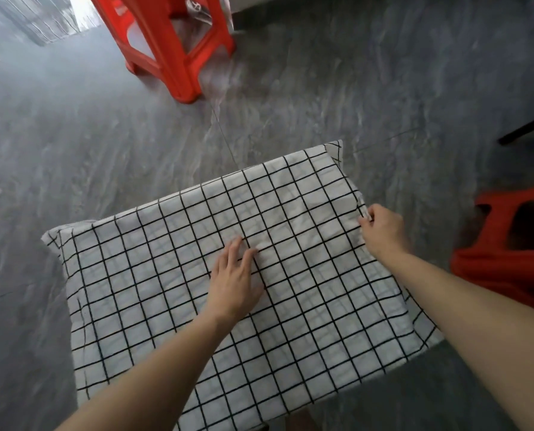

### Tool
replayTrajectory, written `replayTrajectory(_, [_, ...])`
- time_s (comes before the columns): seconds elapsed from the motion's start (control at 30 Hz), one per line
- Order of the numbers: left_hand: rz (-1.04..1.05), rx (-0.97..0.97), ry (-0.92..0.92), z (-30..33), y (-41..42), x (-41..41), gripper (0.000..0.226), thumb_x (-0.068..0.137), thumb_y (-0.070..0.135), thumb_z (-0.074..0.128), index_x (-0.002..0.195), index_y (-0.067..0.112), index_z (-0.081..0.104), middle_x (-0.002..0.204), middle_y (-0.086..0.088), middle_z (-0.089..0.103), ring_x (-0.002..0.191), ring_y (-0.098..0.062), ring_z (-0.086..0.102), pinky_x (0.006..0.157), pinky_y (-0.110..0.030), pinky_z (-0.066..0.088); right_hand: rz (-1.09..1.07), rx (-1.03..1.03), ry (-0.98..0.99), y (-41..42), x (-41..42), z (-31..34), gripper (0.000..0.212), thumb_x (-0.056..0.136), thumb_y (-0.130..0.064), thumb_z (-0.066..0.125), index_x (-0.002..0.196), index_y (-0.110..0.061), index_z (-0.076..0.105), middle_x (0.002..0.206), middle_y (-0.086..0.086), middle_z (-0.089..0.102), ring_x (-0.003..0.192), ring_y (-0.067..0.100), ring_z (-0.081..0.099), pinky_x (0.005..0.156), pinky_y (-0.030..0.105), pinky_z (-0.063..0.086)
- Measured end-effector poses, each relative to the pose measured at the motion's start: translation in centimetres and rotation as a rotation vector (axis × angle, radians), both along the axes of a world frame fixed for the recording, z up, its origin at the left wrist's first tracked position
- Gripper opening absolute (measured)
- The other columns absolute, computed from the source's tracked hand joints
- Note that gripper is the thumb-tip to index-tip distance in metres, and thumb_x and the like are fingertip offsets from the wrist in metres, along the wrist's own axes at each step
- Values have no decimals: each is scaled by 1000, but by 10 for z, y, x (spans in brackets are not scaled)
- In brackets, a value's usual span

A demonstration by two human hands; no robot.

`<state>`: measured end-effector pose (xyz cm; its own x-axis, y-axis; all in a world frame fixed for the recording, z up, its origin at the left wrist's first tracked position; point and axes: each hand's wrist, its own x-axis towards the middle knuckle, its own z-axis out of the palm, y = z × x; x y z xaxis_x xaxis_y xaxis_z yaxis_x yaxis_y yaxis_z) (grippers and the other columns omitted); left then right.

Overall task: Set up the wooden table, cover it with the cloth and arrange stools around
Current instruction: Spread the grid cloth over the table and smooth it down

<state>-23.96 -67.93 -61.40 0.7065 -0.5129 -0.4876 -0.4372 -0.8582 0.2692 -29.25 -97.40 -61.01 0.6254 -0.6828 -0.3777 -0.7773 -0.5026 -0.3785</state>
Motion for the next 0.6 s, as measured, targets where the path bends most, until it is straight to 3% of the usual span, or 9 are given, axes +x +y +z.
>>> replayTrajectory(0.1, [-114,-12,47,3,15,1,66,93,35,54,149,32,19,161,0,-12,149,-26,-7,121,-43,10,-61,-85,6,-25,-4,16,18,96,-21,57,83,-8,56,80,16,58,78,33,55,65,33,34])
replayTrajectory(0.2, [-119,10,40,4,38,4,66,92,34,54,148,35,20,161,2,-12,148,-26,-6,119,-44,15,-116,-76,77,-46,-8,20,23,95,-22,60,103,-1,62,104,24,65,98,39,59,76,38,43])
replayTrajectory(0.3, [-18,46,14,4,68,7,70,88,33,60,148,34,23,161,0,-9,148,-28,-2,119,-45,13,-101,-61,157,-37,-14,18,47,92,-30,63,125,0,48,127,26,51,117,42,49,94,48,42])
replayTrajectory(0.43, [115,77,-22,7,108,3,68,87,29,62,146,31,27,160,-5,-4,147,-31,2,119,-45,15,108,-96,202,10,-27,7,74,87,-32,68,142,-4,27,141,22,33,118,42,46,92,49,45])
replayTrajectory(0.53, [238,90,-30,9,136,-8,61,88,21,58,143,26,31,159,-7,2,145,-32,11,119,-44,19,144,-204,193,42,-31,-1,80,86,-34,68,145,-8,21,146,24,24,122,44,41,97,52,41])
replayTrajectory(0.6, [439,101,-30,11,155,-16,59,86,12,55,140,23,33,158,-9,8,144,-30,14,118,-44,19,86,-218,164,55,-30,-3,81,86,-32,68,147,-9,19,149,25,20,124,45,38,99,52,39])
